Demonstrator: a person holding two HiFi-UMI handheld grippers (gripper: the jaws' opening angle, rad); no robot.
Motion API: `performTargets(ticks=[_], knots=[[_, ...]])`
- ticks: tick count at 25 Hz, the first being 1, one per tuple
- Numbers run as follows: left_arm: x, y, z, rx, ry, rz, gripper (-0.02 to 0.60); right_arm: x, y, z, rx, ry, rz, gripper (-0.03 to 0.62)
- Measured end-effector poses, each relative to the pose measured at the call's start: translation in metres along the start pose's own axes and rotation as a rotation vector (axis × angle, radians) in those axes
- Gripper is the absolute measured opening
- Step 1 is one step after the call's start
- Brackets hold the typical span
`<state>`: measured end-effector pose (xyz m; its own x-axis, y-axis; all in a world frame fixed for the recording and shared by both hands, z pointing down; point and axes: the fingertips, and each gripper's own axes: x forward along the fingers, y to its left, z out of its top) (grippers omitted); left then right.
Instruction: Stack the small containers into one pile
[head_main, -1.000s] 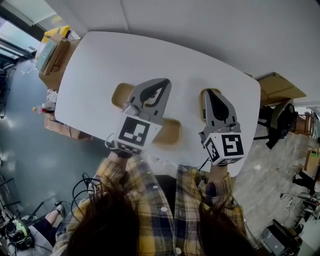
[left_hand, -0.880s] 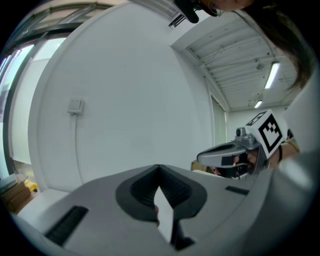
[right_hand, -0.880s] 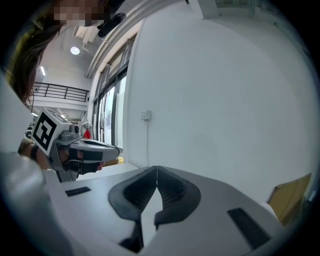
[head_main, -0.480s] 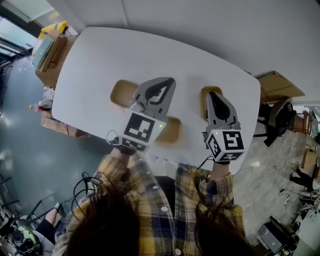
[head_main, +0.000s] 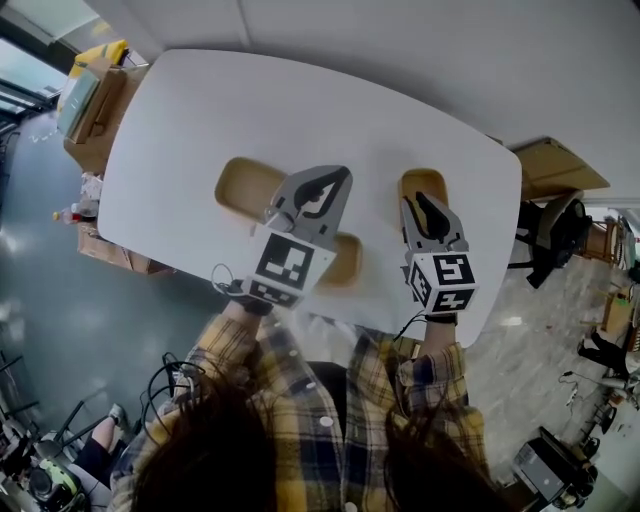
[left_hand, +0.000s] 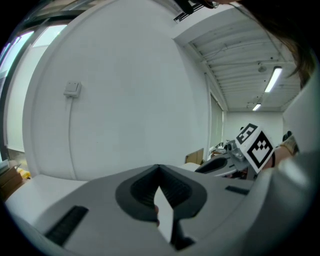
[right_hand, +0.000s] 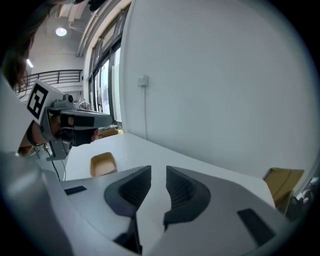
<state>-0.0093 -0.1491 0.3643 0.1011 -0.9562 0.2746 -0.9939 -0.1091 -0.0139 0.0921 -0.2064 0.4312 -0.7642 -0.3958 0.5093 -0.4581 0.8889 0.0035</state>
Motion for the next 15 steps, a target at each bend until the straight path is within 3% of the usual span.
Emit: performTargets(ticks=[15], knots=[[0.007,-0.011,-0.031,-0.017,0.052,-0.026,0.017,0.046,-0.016,-0.089,-0.067,0.242,0.003,0.086]])
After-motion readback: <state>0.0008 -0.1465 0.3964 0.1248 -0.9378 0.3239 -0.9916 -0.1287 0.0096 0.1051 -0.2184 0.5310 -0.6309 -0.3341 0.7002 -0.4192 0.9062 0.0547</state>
